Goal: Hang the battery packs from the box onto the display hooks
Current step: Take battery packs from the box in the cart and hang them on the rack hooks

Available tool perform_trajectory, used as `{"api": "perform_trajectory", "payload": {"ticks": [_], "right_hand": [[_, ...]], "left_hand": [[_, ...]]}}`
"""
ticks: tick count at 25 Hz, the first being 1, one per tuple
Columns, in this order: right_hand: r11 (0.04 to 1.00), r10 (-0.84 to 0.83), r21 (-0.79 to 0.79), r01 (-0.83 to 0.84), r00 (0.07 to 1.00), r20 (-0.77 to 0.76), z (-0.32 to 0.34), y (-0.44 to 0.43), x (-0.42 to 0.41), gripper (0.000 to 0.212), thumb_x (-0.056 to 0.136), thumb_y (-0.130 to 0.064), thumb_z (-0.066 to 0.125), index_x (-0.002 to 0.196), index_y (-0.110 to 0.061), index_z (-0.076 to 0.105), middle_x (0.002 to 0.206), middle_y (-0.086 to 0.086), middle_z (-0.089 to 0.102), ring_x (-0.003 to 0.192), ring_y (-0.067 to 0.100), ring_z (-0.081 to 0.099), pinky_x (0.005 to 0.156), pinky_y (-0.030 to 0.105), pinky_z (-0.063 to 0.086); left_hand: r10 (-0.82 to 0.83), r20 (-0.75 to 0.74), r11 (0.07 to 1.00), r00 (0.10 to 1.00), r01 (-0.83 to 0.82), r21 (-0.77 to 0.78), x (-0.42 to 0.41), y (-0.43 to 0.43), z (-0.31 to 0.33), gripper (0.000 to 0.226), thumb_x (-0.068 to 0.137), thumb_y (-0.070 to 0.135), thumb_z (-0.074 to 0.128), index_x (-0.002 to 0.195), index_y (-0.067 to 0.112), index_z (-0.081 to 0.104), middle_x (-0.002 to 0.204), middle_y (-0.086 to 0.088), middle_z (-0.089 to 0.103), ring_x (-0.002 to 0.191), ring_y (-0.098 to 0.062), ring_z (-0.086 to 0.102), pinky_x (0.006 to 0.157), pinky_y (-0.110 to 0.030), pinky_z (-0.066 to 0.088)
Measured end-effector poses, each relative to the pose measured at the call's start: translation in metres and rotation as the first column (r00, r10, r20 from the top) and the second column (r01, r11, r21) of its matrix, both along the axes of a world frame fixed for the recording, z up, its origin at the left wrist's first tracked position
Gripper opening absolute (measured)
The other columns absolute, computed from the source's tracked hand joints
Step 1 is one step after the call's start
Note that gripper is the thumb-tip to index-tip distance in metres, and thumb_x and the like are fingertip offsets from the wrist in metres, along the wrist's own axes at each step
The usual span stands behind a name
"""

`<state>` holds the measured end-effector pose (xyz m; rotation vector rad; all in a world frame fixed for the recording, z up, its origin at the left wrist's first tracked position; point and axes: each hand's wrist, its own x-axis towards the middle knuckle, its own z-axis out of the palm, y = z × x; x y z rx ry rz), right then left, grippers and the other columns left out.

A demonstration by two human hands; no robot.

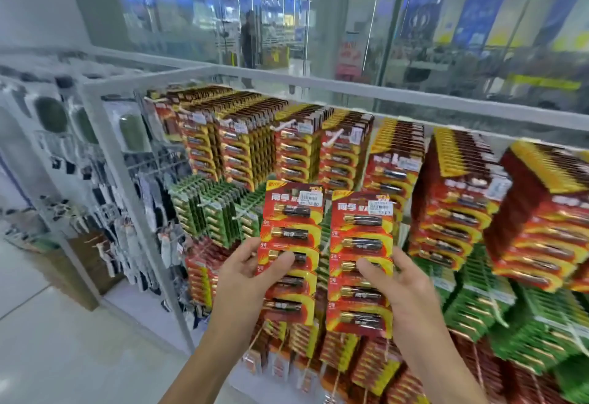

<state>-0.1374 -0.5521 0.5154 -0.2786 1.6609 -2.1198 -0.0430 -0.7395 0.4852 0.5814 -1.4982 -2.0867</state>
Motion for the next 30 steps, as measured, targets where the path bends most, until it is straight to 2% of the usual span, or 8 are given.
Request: {"api": "perform_trajectory", "payload": {"ticks": [2, 6, 10, 14, 16, 19, 24, 30], "right_hand": [[1.000, 0.021, 0.007, -0.021, 1.000, -0.004, 0.005, -0.023, -0.014, 0.077, 0.076, -0.032, 0.082, 0.146, -0.025, 0.052, 0.130, -0.013, 0.067, 0.127, 0.012, 0.062, 0.072, 0.023, 0.052], [1.000, -0.011, 0.003, 0.012, 0.997, -0.071, 0.015, -0.062, -0.030, 0.052, 0.078, -0.032, 0.081, 0.127, -0.034, 0.065, 0.112, -0.020, 0.076, 0.104, 0.000, 0.072, 0.087, 0.030, 0.061], [0.994, -0.111, -0.021, 0.110, 0.989, -0.101, 0.017, -0.093, -0.042, 0.102, 0.055, -0.055, 0.092, 0.147, -0.031, 0.053, 0.139, -0.017, 0.064, 0.134, 0.010, 0.057, 0.112, 0.045, 0.047], [0.979, -0.202, -0.052, 0.197, 0.974, -0.101, 0.022, -0.114, -0.043, 0.057, 0.075, -0.030, 0.081, 0.128, -0.036, 0.062, 0.117, -0.022, 0.073, 0.112, -0.002, 0.067, 0.073, 0.017, 0.057], [0.976, -0.210, -0.068, 0.204, 0.973, -0.092, 0.023, -0.118, -0.042, 0.061, 0.078, -0.028, 0.080, 0.132, -0.041, 0.055, 0.120, -0.027, 0.067, 0.113, -0.007, 0.061, 0.066, 0.016, 0.054], [0.959, -0.272, -0.091, 0.268, 0.962, -0.038, 0.027, -0.122, -0.033, 0.072, 0.086, -0.019, 0.075, 0.148, -0.035, 0.042, 0.093, -0.038, 0.061, 0.067, -0.031, 0.055, 0.048, 0.005, 0.048], [0.958, -0.287, -0.008, 0.288, 0.953, -0.096, 0.018, -0.126, -0.028, 0.056, 0.081, -0.027, 0.075, 0.135, -0.031, 0.061, 0.109, -0.016, 0.078, 0.095, 0.003, 0.075, 0.066, 0.021, 0.062], [0.948, -0.317, -0.011, 0.318, 0.942, -0.110, 0.011, -0.132, -0.031, 0.060, 0.071, -0.043, 0.082, 0.128, -0.034, 0.064, 0.118, -0.018, 0.075, 0.109, 0.005, 0.071, 0.092, 0.039, 0.058]], "left_hand": [[0.006, -0.011, 1.000, 1.000, -0.006, -0.002, -0.016, -0.023, 0.006, 0.081, 0.061, 0.061, 0.094, 0.129, 0.027, 0.066, 0.132, -0.006, 0.071, 0.127, -0.041, 0.062, 0.101, -0.065, 0.050], [-0.066, -0.067, 0.997, 0.996, 0.064, -0.040, -0.042, -0.061, 0.017, 0.045, 0.072, 0.048, 0.090, 0.111, 0.031, 0.074, 0.118, -0.009, 0.076, 0.113, -0.039, 0.070, 0.095, -0.063, 0.055], [-0.112, -0.109, 0.990, 0.988, 0.102, -0.093, -0.065, -0.102, 0.025, 0.037, 0.075, 0.044, 0.085, 0.109, 0.033, 0.075, 0.115, -0.009, 0.077, 0.110, -0.039, 0.071, 0.094, -0.061, 0.055], [-0.140, -0.074, 0.987, 0.987, 0.133, -0.092, -0.089, -0.136, 0.020, 0.085, 0.065, 0.068, 0.089, 0.137, 0.034, 0.060, 0.140, -0.003, 0.066, 0.132, -0.040, 0.058, 0.104, -0.066, 0.047], [-0.184, -0.069, 0.980, 0.981, 0.177, -0.096, -0.096, -0.145, 0.017, 0.087, 0.062, 0.070, 0.089, 0.138, 0.038, 0.059, 0.144, -0.003, 0.062, 0.135, -0.038, 0.056, 0.104, -0.065, 0.048], [-0.223, -0.074, 0.973, 0.972, 0.218, -0.071, -0.105, -0.149, 0.008, 0.089, 0.057, 0.070, 0.091, 0.136, 0.045, 0.059, 0.140, 0.002, 0.066, 0.133, -0.032, 0.059, 0.106, -0.061, 0.048], [-0.263, -0.118, 0.959, 0.958, 0.246, -0.139, -0.110, -0.149, 0.010, 0.038, 0.074, 0.050, 0.083, 0.109, 0.042, 0.074, 0.116, -0.002, 0.078, 0.114, -0.032, 0.071, 0.099, -0.059, 0.053], [-0.272, -0.101, 0.950, 0.957, 0.250, -0.189, -0.121, -0.147, 0.015, 0.022, 0.081, 0.041, 0.079, 0.101, 0.043, 0.070, 0.102, 0.015, 0.079, 0.100, -0.008, 0.074, 0.093, -0.044, 0.057]]}}
